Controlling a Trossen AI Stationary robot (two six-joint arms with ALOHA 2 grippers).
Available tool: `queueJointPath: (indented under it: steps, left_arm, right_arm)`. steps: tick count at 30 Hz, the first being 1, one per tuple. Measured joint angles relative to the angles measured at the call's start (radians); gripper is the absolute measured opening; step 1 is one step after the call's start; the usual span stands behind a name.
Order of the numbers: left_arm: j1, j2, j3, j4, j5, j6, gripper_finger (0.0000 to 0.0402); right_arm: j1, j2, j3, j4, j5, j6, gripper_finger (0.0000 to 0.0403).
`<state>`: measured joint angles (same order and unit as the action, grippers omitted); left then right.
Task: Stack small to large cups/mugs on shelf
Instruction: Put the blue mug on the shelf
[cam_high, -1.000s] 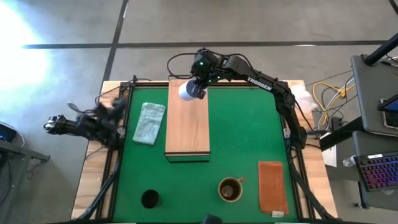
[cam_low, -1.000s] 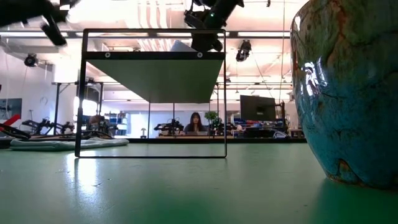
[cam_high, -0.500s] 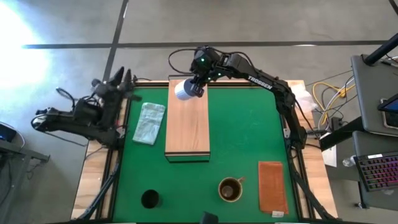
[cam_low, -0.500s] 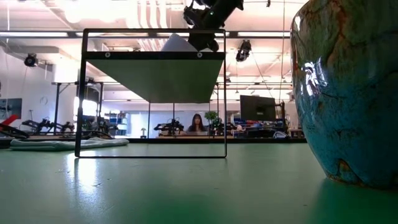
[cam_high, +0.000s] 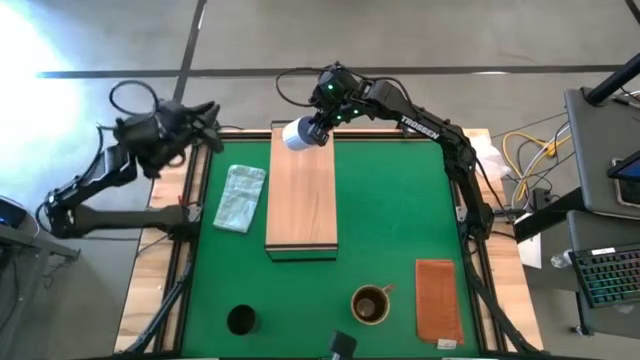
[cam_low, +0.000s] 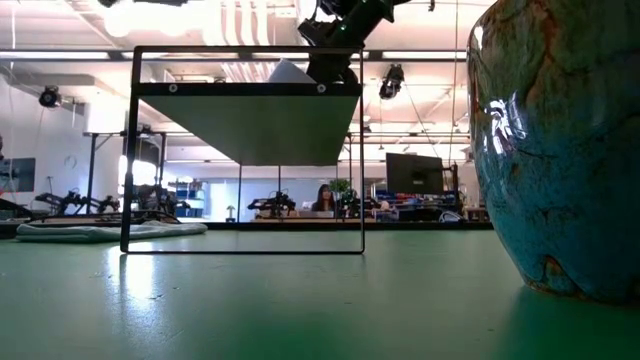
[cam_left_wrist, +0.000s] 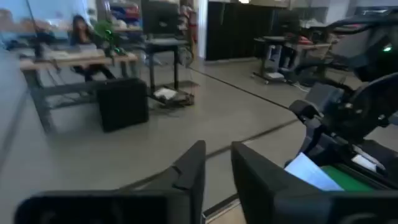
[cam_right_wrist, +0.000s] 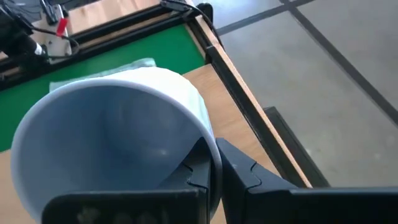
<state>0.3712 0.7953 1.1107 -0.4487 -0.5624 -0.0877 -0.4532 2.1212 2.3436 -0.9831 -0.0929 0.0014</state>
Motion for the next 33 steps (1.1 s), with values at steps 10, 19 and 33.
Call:
queueJointPath:
  steps: [10, 19, 33]
  left_arm:
    - [0.309, 0.254, 0.068, -0.027, 0.681, 0.201, 0.0003]
    - [0.354, 0.434, 0.17, -0.065, 0.726, 0.354, 0.0]
    - [0.355, 0.489, 0.13, -0.067, 0.898, 0.356, 0.0]
  right_arm:
    - [0.003, 0.0, 0.0, -0.008, -0.003, 0.087, 0.0009]
    - [0.006, 0.011, 0.0, -0.006, 0.012, 0.128, 0.0009]
    - [0.007, 0.056, -0.001, 0.037, 0.095, 0.122, 0.0009]
